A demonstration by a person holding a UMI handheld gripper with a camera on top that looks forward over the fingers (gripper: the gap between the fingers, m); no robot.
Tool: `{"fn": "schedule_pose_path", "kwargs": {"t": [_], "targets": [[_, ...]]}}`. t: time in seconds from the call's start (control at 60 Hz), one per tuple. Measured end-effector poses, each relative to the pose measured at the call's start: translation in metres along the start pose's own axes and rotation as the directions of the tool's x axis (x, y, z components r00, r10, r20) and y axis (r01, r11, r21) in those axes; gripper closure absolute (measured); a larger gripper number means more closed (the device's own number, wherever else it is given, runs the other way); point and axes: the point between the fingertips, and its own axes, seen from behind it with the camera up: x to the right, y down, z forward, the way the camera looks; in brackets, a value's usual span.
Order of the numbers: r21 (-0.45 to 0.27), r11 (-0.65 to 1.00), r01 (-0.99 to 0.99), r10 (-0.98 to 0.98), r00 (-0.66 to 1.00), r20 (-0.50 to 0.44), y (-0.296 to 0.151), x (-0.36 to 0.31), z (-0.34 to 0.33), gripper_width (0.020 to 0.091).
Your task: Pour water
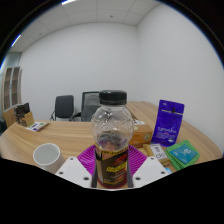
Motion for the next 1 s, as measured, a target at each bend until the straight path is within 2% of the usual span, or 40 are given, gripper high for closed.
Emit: {"fn": "schedule_pose_path", "kwargs": {"t": [0.1, 0.167, 0.2, 0.233, 0.25, 0.283, 0.367, 0.533, 0.7, 1.0], "targets": [[0.004, 1.0, 0.0, 0.0, 1.0, -0.009, 0.0, -0.001, -0.001, 0.0608], [-0.043, 0.999, -0.024, 0.023, 1.0, -0.014, 0.007, 0.0, -0.001, 0.0528], [-0.077, 0.997, -0.032, 0.03, 0.999, -0.021, 0.013, 0.005, 0.0, 0.0418], [-0.1, 0.994, -0.037, 0.033, 0.999, -0.035, 0.015, 0.007, -0.005, 0.0261], [-0.109, 0.993, -0.037, 0.033, 0.999, -0.041, 0.015, 0.008, -0.008, 0.0237], [-0.126, 0.991, -0.037, 0.03, 0.998, -0.056, 0.017, 0.012, -0.013, 0.0277], [-0.15, 0.988, -0.033, 0.021, 0.997, -0.076, 0.009, 0.009, -0.039, 0.0239], [-0.186, 0.981, -0.045, 0.031, 0.997, -0.075, -0.014, -0.015, -0.118, 0.0245], [-0.211, 0.977, -0.039, 0.02, 0.996, -0.091, -0.038, -0.056, -0.227, 0.0244], [-0.235, 0.972, 0.008, -0.031, 0.995, -0.094, -0.047, -0.099, -0.367, 0.0248]]}}
